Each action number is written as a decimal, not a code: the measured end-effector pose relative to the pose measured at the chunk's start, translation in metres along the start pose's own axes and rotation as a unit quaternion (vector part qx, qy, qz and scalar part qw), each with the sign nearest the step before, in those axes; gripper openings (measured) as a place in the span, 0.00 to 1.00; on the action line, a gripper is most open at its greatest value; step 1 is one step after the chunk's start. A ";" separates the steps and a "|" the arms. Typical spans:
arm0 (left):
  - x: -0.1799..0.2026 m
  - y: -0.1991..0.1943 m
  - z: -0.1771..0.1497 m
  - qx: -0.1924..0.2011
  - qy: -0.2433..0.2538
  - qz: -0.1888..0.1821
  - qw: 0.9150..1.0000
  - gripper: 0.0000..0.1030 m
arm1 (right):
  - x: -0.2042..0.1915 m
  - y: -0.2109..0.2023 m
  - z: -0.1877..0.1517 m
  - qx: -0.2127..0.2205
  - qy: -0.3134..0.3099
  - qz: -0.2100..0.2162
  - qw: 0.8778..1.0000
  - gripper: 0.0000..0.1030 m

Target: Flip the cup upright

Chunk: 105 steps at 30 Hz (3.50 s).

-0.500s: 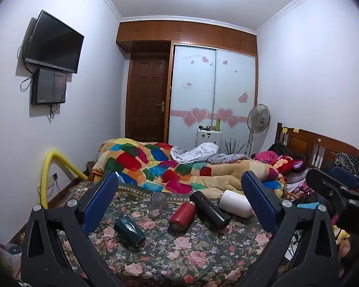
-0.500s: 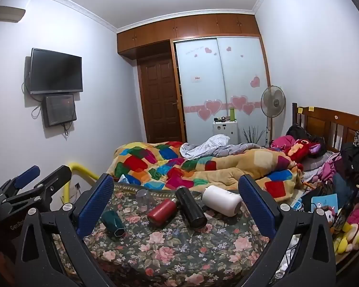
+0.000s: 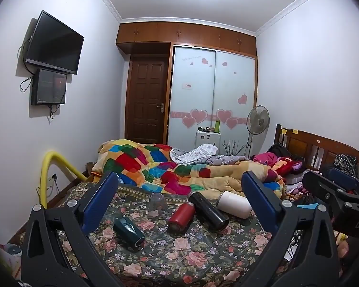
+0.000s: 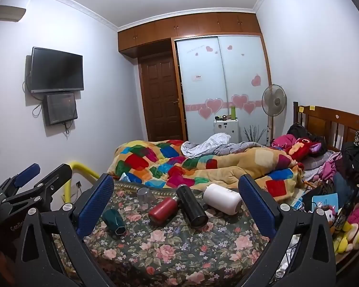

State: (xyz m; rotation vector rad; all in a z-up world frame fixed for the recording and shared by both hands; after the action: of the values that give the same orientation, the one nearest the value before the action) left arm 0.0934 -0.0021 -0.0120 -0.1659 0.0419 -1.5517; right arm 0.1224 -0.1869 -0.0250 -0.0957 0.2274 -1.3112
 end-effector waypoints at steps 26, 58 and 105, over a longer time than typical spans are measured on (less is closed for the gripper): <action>0.000 0.002 0.000 -0.001 -0.007 0.002 1.000 1.00 | -0.004 0.003 -0.006 -0.004 -0.003 0.001 1.000 1.00; 0.000 0.002 0.000 0.000 -0.009 0.001 1.000 1.00 | -0.002 0.003 -0.006 -0.003 -0.005 -0.001 1.000 1.00; -0.154 0.269 -0.304 -0.368 -0.186 0.164 0.896 0.78 | 0.024 0.183 -0.119 -0.211 0.004 -0.030 0.977 1.00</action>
State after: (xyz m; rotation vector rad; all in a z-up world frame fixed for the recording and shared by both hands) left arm 0.3170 0.1294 -0.3605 -1.0052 0.3405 -1.0786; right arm 0.2754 -0.1562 -0.1804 -0.4607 0.5118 -1.3070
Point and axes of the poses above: each gripper's, at about its wrist camera, not at the fingertips, and y roughly the way its jaws point, x to its right, z to its top, the point moved 10 cm from there along y, roughly the way its jaws point, and after that the axes turned 2 degrees about x, right-handed, at the moved point
